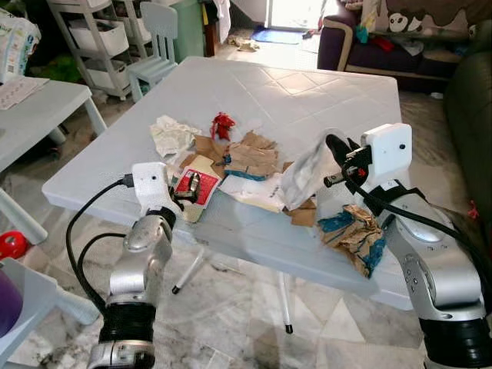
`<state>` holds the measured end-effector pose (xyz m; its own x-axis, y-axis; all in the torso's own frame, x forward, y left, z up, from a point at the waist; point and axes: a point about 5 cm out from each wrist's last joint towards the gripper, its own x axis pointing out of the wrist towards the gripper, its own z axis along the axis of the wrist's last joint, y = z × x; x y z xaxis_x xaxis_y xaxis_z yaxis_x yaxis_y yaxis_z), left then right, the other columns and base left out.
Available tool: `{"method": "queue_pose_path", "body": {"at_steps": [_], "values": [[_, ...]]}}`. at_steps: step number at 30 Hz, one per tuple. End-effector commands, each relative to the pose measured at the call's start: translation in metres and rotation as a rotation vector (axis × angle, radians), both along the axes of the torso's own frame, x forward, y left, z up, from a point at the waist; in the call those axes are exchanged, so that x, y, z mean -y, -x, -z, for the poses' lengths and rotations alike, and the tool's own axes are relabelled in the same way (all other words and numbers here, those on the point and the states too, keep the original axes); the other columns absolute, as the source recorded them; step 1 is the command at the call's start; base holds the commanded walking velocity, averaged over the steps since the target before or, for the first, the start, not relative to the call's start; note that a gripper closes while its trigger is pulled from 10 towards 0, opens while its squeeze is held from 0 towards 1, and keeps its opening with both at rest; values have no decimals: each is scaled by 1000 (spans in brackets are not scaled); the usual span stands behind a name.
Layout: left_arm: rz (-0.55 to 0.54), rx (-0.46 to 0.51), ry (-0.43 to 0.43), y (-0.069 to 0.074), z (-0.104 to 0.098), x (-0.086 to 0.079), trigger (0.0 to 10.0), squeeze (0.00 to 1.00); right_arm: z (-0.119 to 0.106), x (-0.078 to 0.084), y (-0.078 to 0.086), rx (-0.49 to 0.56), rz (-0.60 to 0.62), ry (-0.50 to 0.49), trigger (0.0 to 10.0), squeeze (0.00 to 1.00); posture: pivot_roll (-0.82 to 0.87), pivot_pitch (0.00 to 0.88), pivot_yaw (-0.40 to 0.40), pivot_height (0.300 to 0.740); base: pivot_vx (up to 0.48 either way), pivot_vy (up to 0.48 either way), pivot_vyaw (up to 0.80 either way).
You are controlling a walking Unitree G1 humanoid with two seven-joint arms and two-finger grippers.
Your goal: Picking trash to rubbish bin
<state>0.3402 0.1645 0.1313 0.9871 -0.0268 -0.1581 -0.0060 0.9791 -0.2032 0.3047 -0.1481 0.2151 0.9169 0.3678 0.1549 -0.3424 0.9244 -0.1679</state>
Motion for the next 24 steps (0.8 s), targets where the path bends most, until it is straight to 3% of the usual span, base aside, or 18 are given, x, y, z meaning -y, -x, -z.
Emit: {"method": "queue_pose_path", "body": {"at_steps": [1,9,11,17,24], "values": [[-9,-56,13,-2,6,-3,10000,0,-5,-3,3,13,-21,-1,10000,0,-49,111,5,740,0,0,0],[-22,-88,32,-7,9,-8,10000,0,-6,-4,4,14,-26,-4,10000,0,-53,110,10,740,0,0,0],[-54,-1,5,-11,-5,-15,10000,0,-6,-3,4,16,-26,-3,10000,0,-50,109,9,740,0,0,0],[-162,44,139,-12,-11,-27,10000,0,-5,-4,4,17,-30,2,10000,0,-50,111,7,740,0,0,0],[-222,15,261,-12,-3,-29,10000,0,-5,-4,4,24,-32,6,10000,0,-57,108,6,740,0,0,0]]}}
